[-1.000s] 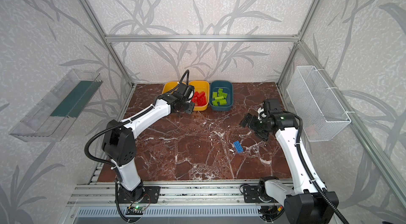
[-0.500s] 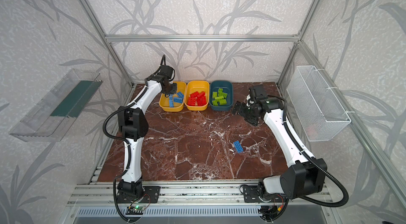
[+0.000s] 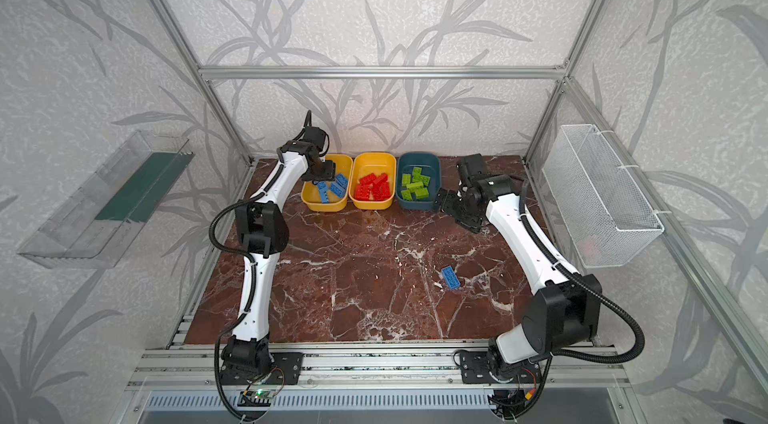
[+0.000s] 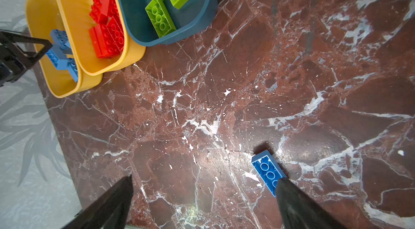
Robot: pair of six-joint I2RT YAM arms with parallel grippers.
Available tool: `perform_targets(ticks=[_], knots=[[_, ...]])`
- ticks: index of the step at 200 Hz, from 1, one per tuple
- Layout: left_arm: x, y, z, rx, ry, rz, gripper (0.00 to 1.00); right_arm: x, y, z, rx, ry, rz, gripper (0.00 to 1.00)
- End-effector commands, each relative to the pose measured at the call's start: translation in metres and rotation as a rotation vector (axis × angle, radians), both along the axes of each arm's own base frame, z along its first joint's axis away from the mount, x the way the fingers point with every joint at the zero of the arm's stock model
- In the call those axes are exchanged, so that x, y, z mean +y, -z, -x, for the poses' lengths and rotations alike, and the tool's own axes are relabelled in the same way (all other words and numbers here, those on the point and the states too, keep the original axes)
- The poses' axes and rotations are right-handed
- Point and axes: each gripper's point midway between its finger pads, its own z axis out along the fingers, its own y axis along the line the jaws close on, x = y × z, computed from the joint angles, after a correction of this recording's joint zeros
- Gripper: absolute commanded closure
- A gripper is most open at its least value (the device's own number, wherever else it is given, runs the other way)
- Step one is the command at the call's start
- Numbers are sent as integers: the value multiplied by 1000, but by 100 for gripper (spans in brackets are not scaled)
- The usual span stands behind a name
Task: Sort the legos into containers by color
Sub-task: 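Carry the blue brick with the left gripper into the first yellow bin and release, then grasp the last blue brick with the right gripper while the left gripper withdraws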
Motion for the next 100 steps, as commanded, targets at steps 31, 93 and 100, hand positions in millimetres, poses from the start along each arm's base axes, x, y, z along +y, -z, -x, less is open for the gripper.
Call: perform_targets(ticks=[31, 93, 100], knots=[[-9, -66, 18, -169, -112, 156, 27, 3, 41, 20, 155, -128, 159, 1], [-20, -97, 90, -218, -110, 201, 26, -7, 98, 60, 250, -191, 234, 1], [-22, -97, 101, -215, -107, 202, 26, -8, 106, 65, 264, -194, 237, 1]])
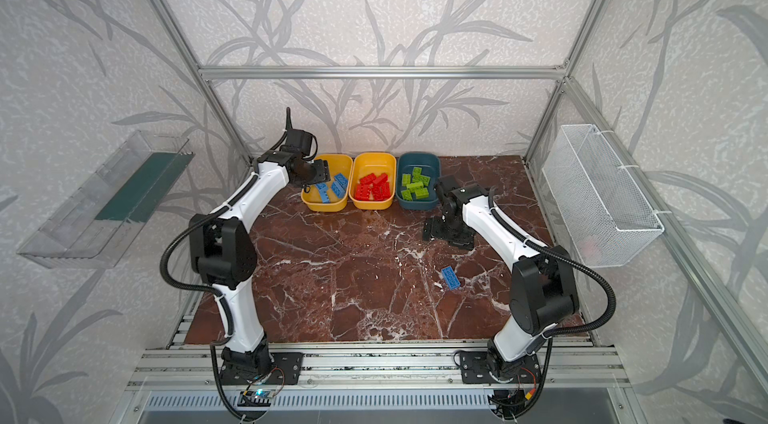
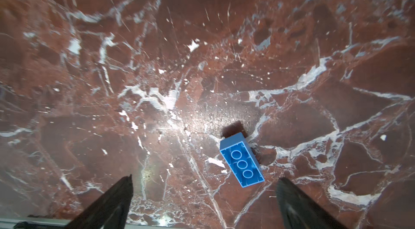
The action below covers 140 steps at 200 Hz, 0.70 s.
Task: Sort the legos into containers by color
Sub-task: 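Grasp the last blue brick with the right gripper while the left gripper withdraws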
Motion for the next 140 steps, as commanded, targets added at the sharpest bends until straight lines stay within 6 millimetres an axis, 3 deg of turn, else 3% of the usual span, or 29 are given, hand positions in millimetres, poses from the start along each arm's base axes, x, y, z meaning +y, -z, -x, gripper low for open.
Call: perform_targets(ticks=[1, 54, 108, 140], knots=[[-9, -8, 23, -29, -1, 27, 26, -8, 12, 15, 9, -32, 31, 0], [-21, -14, 96, -81, -24, 52, 24, -18, 47, 35, 44, -56, 61, 0], [-15, -17, 140, -91, -68, 71, 24, -17, 71, 39, 78, -103, 60, 4], [0, -17, 163, -93, -104, 60, 24, -14, 80, 43, 86, -128, 45, 16]])
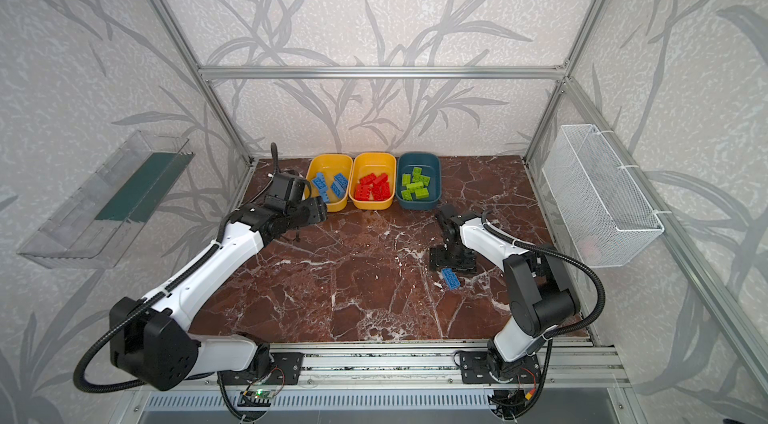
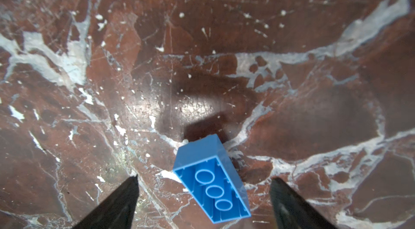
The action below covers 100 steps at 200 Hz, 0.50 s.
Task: Sort the legos into containers by color
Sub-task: 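Grasp the last blue brick with the right gripper while the left gripper withdraws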
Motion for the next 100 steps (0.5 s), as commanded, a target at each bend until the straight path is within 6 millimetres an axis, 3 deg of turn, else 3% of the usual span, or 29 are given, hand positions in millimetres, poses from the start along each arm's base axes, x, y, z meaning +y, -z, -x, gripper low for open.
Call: perform_targets(ticks=[1, 45, 100], knots=[[14, -3, 16, -9, -66, -12, 24, 2, 9, 5, 14, -35, -3, 17], [29, 0, 42, -6, -100, -21, 23, 2, 20, 13, 41, -54, 9, 35], [49, 3, 68, -4, -151, -60, 21, 15, 31, 20, 73, -109, 53, 66]])
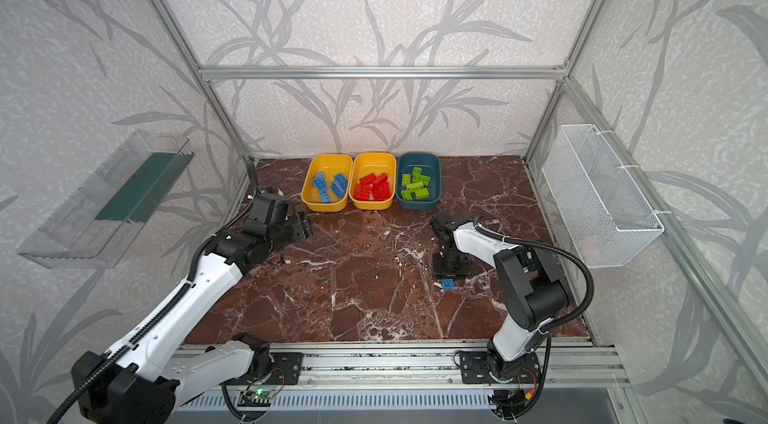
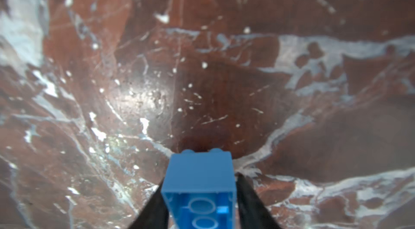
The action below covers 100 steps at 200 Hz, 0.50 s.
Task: Sort the legos into containers by color
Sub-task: 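Grasp the last blue brick with the right gripper while the left gripper withdraws, then carry the blue brick with the right gripper into the first yellow bin and release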
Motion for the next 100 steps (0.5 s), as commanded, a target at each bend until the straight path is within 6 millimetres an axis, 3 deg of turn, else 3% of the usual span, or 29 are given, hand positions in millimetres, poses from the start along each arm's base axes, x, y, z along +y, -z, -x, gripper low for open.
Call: perform_targets(ticks=[1, 46, 100], knots=[[16, 4, 16, 16, -58, -44, 21, 7, 10, 6, 38, -25, 28, 66], [34, 1, 33, -10, -91, -94, 17, 42, -4, -4, 13, -102, 36, 79], [49, -1, 42, -3, -108, -132, 13, 119, -41, -48, -41, -136, -154, 82]])
